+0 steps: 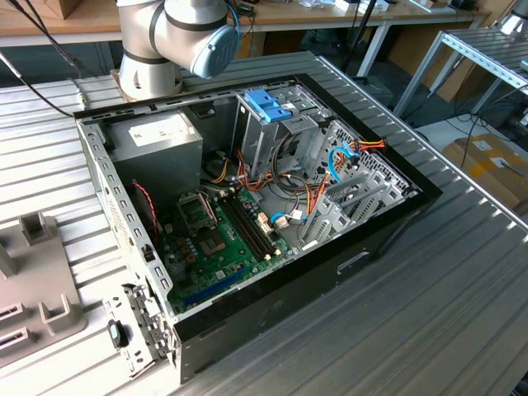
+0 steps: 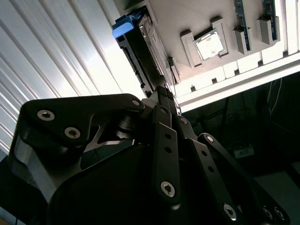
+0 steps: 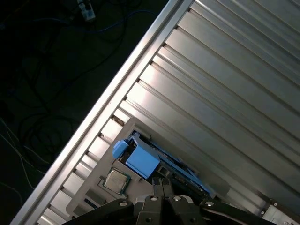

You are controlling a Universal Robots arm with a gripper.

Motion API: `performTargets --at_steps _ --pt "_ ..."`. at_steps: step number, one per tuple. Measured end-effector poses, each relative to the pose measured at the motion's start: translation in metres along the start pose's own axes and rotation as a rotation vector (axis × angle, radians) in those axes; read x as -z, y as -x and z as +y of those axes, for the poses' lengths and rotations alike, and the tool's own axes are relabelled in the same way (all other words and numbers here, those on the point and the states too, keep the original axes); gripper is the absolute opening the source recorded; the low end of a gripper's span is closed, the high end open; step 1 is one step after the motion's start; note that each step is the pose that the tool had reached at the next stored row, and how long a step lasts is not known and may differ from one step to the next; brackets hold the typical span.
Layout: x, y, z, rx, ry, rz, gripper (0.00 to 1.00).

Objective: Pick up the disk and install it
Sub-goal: 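Pick up the disk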

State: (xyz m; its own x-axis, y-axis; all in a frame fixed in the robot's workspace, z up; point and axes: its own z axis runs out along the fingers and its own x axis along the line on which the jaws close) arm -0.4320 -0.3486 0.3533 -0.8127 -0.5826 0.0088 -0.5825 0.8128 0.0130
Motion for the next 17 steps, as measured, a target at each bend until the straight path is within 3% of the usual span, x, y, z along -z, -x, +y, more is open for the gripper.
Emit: performTargets --at_steps 5,12,17 --pt "0.0000 0.0000 0.0001 0.096 -0.0008 0.0013 0.11" --pt "0.0000 0.0002 0.0003 0.175 -0.0015 0.0023 0.11" --pt "0.0000 0.0003 0.0004 0.253 -0.0022 0.0034 0.11"
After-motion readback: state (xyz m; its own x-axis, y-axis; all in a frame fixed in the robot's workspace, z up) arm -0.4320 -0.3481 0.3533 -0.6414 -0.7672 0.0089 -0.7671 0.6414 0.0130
